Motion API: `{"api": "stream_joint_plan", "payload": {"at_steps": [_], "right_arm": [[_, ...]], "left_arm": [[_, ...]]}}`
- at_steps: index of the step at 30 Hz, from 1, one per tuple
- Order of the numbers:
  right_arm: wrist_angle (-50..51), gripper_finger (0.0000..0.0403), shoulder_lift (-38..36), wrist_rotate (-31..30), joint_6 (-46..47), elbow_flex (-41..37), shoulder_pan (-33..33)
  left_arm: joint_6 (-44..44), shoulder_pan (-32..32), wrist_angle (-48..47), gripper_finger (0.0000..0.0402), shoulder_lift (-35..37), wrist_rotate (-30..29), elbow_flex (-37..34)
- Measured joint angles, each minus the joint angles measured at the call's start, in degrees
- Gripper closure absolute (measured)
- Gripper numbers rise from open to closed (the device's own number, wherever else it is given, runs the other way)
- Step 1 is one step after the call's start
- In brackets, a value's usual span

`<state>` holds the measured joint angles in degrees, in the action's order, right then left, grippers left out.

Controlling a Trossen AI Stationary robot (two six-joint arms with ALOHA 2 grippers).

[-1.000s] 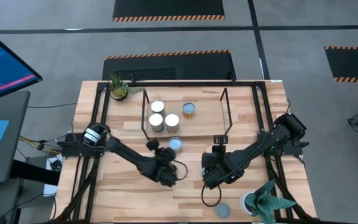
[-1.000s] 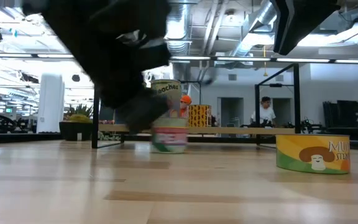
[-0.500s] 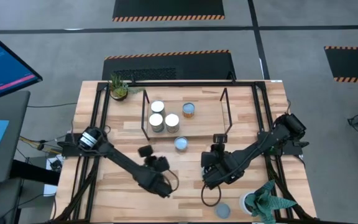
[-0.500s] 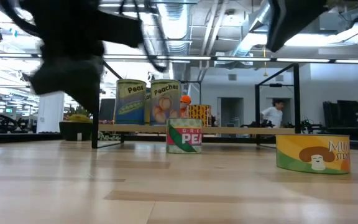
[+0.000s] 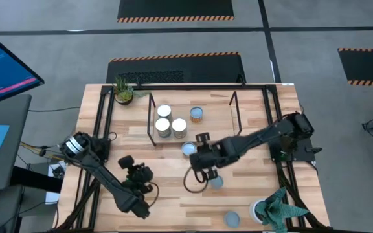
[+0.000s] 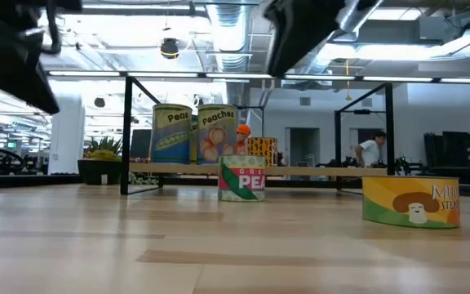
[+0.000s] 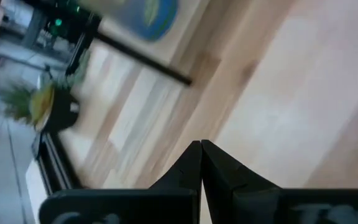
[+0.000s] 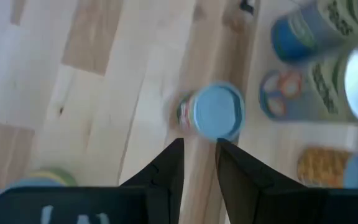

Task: Pick and place cans onto a shelf
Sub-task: Put the canned green peas on the shelf

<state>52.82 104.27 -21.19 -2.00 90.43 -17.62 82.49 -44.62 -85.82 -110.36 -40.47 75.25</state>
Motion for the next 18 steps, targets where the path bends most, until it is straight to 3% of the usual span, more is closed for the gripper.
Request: {"api": "stream_joint_plan", "payload": {"at_steps": [3,8,18], "right_arm": [[-3.4,0.0287,0.0,3.1,-2.4,0.0,2.2],[-6.3,0.0287,1.7,3.3,-2.4,0.1,5.1],[-7.3,0.0287,9.6,3.8,-2.7,0.1,8.1]], "left_arm": [[3.0,-0.7,1.2,0.0401,2.0,0.9,-5.8],[4.4,-1.7,10.5,0.0401,8.0,0.5,-16.0],[-4.6,-1.5,31.2,0.0401,26.1,-1.9,-31.3]]}}
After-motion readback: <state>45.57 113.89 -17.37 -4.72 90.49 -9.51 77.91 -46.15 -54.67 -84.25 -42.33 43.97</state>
